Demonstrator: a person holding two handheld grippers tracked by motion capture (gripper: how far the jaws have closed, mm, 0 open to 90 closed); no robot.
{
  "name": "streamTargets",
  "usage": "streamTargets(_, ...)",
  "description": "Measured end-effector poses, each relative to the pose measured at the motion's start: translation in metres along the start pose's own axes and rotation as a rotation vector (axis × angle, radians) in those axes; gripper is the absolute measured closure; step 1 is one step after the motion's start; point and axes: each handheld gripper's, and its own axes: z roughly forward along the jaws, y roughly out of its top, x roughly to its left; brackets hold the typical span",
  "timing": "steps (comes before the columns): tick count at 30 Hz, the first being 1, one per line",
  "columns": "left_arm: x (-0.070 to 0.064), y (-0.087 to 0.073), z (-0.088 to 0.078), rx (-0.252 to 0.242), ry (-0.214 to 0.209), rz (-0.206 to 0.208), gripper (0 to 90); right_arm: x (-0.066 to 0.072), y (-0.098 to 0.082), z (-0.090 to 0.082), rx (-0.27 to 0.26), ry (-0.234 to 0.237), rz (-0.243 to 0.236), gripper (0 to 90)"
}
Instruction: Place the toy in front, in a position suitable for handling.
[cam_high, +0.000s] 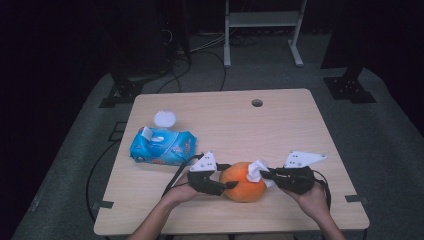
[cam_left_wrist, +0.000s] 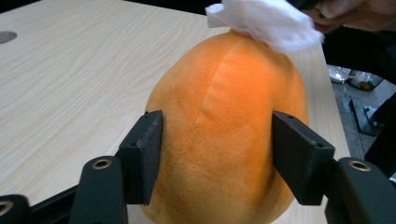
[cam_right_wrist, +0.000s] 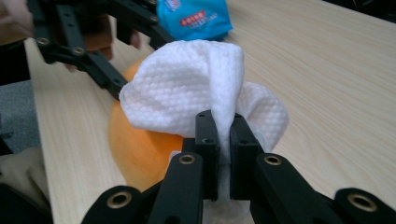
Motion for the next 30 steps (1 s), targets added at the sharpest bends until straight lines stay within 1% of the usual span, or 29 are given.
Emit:
streamTargets(2,0.0,-0.001,-0.001,0.009,-0.011,0.013,38.1,-0.007,-0.005,-0.002,0.015,-0.023,0.019,84.4)
streamTargets(4,0.001,-0.002,-0.001,0.012,-0.021,0.009,38.1,-0.012,-0.008,-0.004,0.019,-0.041,0.04,84.4)
streamTargets(6,0.001,-0.003,-0.001,0.014,-0.027,0.012,38.1,-0.011,-0.006,-0.007,0.008,-0.053,0.045,84.3)
streamTargets(7,0.001,-0.004,-0.001,0.015,-0.028,0.011,38.0,-0.009,-0.003,-0.008,-0.013,-0.053,0.041,84.3)
streamTargets(8,0.002,-0.004,-0.002,0.017,-0.029,0.015,38.0,-0.006,-0.001,-0.008,-0.026,-0.053,0.027,84.3)
streamTargets(9,0.002,-0.005,-0.002,0.021,-0.026,0.017,38.1,-0.003,0.002,-0.007,-0.024,-0.049,0.009,84.3)
streamTargets(11,0.003,-0.006,-0.004,0.02,-0.025,0.013,38.1,-0.001,0.003,-0.005,-0.008,-0.045,-0.01,84.3)
streamTargets(13,0.003,-0.007,-0.004,0.018,-0.025,0.01,38.1,-0.006,-0.002,-0.003,0.019,-0.034,0.014,84.3)
streamTargets(14,0.003,-0.006,-0.004,0.019,-0.026,0.01,38.0,-0.008,-0.004,-0.003,0.038,-0.044,0.017,84.3)
streamTargets(15,0.002,-0.006,-0.004,0.021,-0.028,0.011,38.0,-0.011,-0.007,-0.004,0.06,-0.068,0.019,84.3)
streamTargets(16,0.001,-0.005,-0.003,0.023,-0.03,0.015,38.0,-0.012,-0.009,-0.005,0.055,-0.07,0.035,84.3)
streamTargets(17,0.0,-0.004,-0.002,0.023,-0.028,0.016,37.9,-0.011,-0.008,-0.008,0.035,-0.064,0.04,84.3)
streamTargets(18,-0.001,-0.004,-0.002,0.024,-0.026,0.017,37.9,-0.006,-0.004,-0.01,0.012,-0.066,0.024,84.3)
streamTargets(20,-0.001,-0.004,-0.002,0.024,-0.023,0.019,37.9,0.001,0.004,-0.012,-0.025,-0.04,0.009,84.3)
streamTargets(22,-0.002,-0.004,-0.002,0.023,-0.02,0.019,37.8,0.01,0.011,-0.011,-0.037,-0.02,-0.022,84.3)
streamTargets(24,-0.001,-0.004,-0.002,0.022,-0.024,0.016,37.5,0.015,0.012,-0.006,-0.013,0.004,-0.05,84.2)
streamTargets(25,-0.001,-0.005,-0.003,0.017,-0.027,0.014,37.2,0.015,0.009,-0.003,0.015,-0.003,-0.061,84.2)
streamTargets(26,-0.001,-0.005,-0.003,0.014,-0.033,0.014,36.7,0.013,0.005,0.0,0.031,-0.001,-0.055,84.2)
streamTargets(28,-0.001,-0.004,-0.004,-0.002,-0.047,0.021,34.7,0.005,-0.002,0.001,0.035,0.017,-0.01,84.3)
streamTargets(29,0.0,-0.004,-0.003,-0.015,-0.051,0.016,31.5,0.003,-0.004,0.001,0.038,0.021,-0.003,84.3)
streamTargets(30,0.001,-0.005,-0.003,-0.024,-0.053,0.004,26.4,0.003,-0.004,0.0,0.043,0.016,-0.003,84.3)
